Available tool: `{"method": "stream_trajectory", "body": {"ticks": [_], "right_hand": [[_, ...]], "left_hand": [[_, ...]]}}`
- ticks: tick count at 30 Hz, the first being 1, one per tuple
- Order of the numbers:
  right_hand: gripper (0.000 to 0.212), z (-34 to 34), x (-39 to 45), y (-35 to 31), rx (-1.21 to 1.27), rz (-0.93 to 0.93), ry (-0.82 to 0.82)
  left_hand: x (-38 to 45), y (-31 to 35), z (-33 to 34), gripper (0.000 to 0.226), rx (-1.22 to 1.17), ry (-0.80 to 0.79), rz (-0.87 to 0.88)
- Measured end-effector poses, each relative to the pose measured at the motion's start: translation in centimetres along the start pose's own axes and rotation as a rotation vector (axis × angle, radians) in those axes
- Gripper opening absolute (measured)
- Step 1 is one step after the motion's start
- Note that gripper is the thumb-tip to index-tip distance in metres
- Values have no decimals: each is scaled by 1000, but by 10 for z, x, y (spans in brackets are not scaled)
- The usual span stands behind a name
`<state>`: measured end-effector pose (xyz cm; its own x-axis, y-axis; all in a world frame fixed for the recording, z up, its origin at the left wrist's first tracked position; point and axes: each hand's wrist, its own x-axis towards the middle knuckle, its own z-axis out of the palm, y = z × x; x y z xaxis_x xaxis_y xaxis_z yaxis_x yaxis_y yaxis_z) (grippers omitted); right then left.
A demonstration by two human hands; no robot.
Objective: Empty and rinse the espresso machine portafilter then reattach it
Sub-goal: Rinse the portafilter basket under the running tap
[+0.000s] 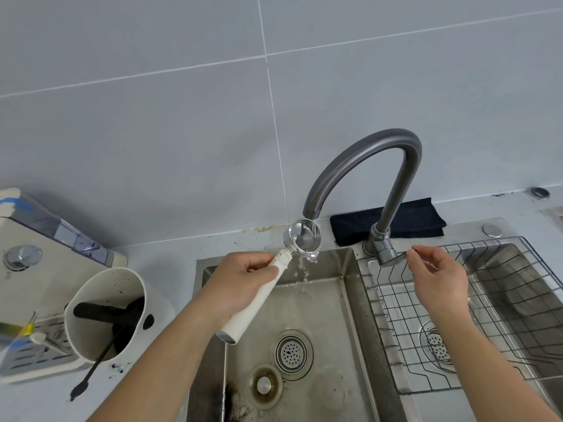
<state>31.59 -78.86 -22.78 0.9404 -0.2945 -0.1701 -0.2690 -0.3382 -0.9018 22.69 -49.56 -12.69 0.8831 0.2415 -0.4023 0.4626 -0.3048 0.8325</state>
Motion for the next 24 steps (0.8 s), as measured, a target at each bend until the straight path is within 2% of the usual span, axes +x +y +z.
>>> {"method": "stream_trajectory", "body": {"ticks": [8,13,24], "right_hand": [[18,1,0,-1,-6,-8,6],[21,2,-1,-1,-14,-6,11],[21,3,-2,-3,-16,1,22]], "left_hand": [[10,-23,23,37,-178,61,39],[15,-28,45,33,-278,59,25],[9,-10,74,23,-581,-105,-88]]}}
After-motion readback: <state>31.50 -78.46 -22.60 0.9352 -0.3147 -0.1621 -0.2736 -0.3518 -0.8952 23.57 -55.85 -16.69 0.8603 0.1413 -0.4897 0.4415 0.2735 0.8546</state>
